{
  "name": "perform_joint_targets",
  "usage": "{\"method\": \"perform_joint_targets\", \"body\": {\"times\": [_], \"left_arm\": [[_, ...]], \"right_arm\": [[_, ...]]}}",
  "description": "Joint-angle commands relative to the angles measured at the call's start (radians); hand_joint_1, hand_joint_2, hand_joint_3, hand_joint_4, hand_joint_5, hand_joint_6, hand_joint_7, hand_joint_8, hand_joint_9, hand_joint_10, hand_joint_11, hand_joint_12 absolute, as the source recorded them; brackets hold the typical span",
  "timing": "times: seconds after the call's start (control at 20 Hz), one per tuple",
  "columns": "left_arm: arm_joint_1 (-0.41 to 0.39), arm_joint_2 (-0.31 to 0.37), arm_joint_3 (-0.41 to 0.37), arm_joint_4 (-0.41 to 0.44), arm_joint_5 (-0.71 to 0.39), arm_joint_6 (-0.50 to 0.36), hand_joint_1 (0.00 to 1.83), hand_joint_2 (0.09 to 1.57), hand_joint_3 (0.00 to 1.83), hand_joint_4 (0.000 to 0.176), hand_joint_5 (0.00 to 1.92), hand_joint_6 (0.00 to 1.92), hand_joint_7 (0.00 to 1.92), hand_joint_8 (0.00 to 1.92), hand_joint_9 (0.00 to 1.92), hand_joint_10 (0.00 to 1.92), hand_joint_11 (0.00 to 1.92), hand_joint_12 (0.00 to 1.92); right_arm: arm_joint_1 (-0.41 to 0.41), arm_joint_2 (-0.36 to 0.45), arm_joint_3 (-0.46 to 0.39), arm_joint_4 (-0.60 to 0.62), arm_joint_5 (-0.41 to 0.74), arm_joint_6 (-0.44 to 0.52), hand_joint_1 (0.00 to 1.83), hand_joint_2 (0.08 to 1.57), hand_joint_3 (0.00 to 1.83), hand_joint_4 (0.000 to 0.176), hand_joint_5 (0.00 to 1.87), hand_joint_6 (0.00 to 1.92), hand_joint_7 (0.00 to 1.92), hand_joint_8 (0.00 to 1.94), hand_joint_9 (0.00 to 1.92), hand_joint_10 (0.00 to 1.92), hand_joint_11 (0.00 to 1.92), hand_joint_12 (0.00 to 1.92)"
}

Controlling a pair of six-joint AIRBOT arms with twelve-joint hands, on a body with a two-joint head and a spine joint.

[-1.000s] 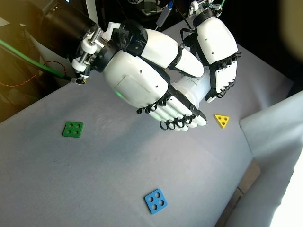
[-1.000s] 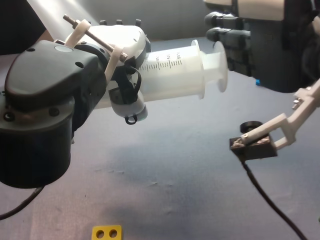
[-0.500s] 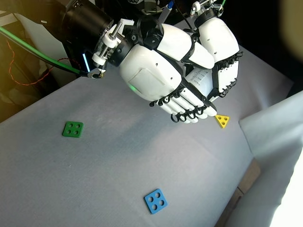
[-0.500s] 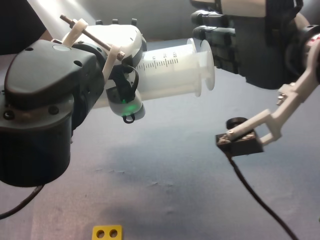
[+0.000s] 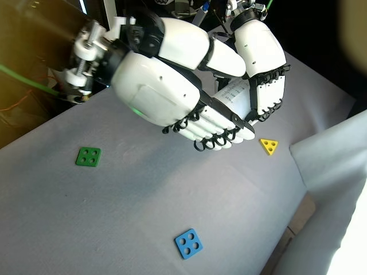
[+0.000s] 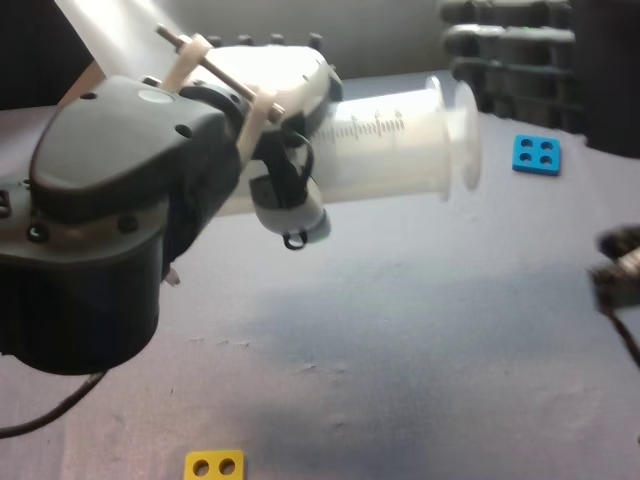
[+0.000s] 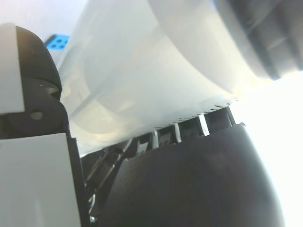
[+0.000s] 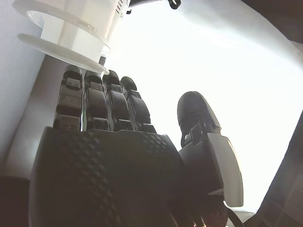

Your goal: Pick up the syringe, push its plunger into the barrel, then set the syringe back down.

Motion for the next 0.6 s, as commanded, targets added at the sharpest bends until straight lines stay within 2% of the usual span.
{"method": "perform_joint_targets", "body": {"times": [0.0, 0.2, 0.4, 0.45, 0.55], "left_arm": [[-0.016, -0.002, 0.001, 0.093, -0.014, 0.0, 1.37, 1.14, 0.0, 0.0, 0.9, 0.92, 0.95, 1.1, 0.82, 1.35, 0.61, 1.13], [-0.015, -0.001, 0.001, 0.096, -0.014, 0.0, 1.37, 1.14, 0.0, 0.0, 0.9, 0.92, 0.93, 1.14, 0.81, 1.35, 0.62, 1.13], [-0.008, -0.002, 0.004, 0.109, -0.002, 0.001, 1.37, 1.14, 0.0, 0.0, 0.92, 0.89, 0.93, 1.15, 0.81, 1.34, 0.63, 1.13], [-0.003, -0.002, 0.004, 0.116, 0.003, 0.001, 1.37, 1.15, 0.0, 0.0, 0.92, 0.86, 0.9, 1.21, 0.79, 1.37, 0.63, 1.14], [0.011, -0.001, 0.005, 0.131, 0.011, 0.001, 1.37, 1.15, 0.0, 0.0, 0.92, 0.87, 0.91, 1.18, 0.81, 1.36, 0.63, 1.14]], "right_arm": [[-0.002, 0.013, -0.003, -0.015, 0.061, -0.01, 0.0, 1.39, 0.0, 0.0, 0.02, 0.0, 0.03, 0.0, 0.0, 0.0, 0.0, 0.0], [-0.044, 0.093, -0.003, -0.015, 0.137, -0.107, 0.0, 1.39, 0.0, 0.0, 0.04, 0.01, 0.04, 0.0, 0.0, 0.0, 0.0, 0.0], [-0.041, 0.151, 0.022, -0.015, 0.247, -0.312, 0.0, 1.38, 0.0, 0.0, 0.04, 0.01, 0.05, 0.0, 0.01, 0.0, 0.0, 0.0], [-0.043, 0.156, 0.038, -0.015, 0.289, -0.372, 0.0, 1.38, 0.0, 0.0, 0.03, 0.0, 0.04, 0.0, 0.01, 0.0, 0.0, 0.0], [-0.045, 0.16, 0.08, -0.01, 0.399, -0.482, 0.0, 1.38, 0.0, 0.0, 0.04, 0.01, 0.05, 0.01, 0.02, 0.01, 0.0, 0.0]]}}
